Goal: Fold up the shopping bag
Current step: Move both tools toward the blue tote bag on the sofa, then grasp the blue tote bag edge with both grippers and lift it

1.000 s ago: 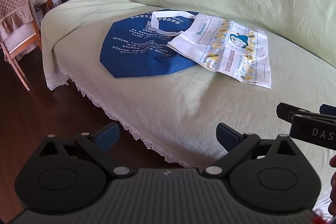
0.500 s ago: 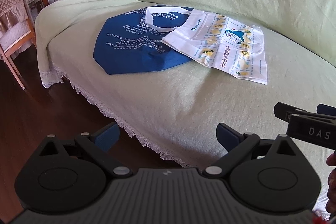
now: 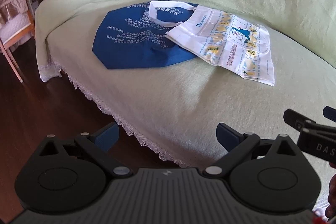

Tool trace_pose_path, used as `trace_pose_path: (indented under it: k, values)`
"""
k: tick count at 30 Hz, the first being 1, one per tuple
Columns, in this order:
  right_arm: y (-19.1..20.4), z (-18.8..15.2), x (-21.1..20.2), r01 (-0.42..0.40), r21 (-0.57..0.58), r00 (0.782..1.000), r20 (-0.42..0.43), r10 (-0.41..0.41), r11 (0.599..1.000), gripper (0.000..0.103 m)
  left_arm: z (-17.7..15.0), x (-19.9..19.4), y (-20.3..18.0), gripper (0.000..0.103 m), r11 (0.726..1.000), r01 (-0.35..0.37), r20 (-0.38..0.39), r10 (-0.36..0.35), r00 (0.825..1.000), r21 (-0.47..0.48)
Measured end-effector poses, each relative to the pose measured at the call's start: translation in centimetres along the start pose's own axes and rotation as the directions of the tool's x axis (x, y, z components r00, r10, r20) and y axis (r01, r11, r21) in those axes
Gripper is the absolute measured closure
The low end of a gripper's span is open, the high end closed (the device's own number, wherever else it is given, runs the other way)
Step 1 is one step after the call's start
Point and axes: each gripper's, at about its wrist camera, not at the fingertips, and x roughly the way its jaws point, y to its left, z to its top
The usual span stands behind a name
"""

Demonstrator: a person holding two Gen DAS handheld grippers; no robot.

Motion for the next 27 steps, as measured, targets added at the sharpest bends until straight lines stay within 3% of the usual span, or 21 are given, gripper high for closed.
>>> trace_pose_path:
  k: [7,13,17,21,23,27]
  values:
    - [1.2,0.2,2.4,-0.113,0.017,0.991,-0.071,0.114,0.993,0.001,1.2,2.8,3.7,0.003,0.997,-0.035,-0.043,0.032,0.999,-0.069]
    - [3.8,0.7,5.7,-0.145,-0.078,0.986,-0.100,0.137,0.986,0.002,2.2,5.2,7.0,0.003,0.992,-0.066,-0.056,0.060,0.997,-0.108]
    - [5.9,1.1,8.0,-0.181,-0.204,0.982,-0.088,0.166,0.962,0.027,3.3,7.4,9.0,0.003,0.987,-0.073,-0.061,0.065,0.996,-0.141]
    - [8.8,1.4,10.8,-0.197,-0.404,0.980,-0.069,0.185,0.893,0.043,4.4,9.4,11.1,0.003,0.983,-0.098,-0.054,0.090,0.994,-0.154]
    - [9.8,1.5,12.0,-0.199,-0.471,0.979,-0.067,0.190,0.860,0.062,5.1,10.4,11.9,0.005,0.980,-0.099,-0.055,0.091,0.994,-0.173]
    - [12.6,1.6,15.0,-0.176,-0.621,0.980,-0.035,0.197,0.764,0.066,6.6,12.5,13.9,0.005,0.968,-0.101,-0.024,0.098,0.995,-0.228]
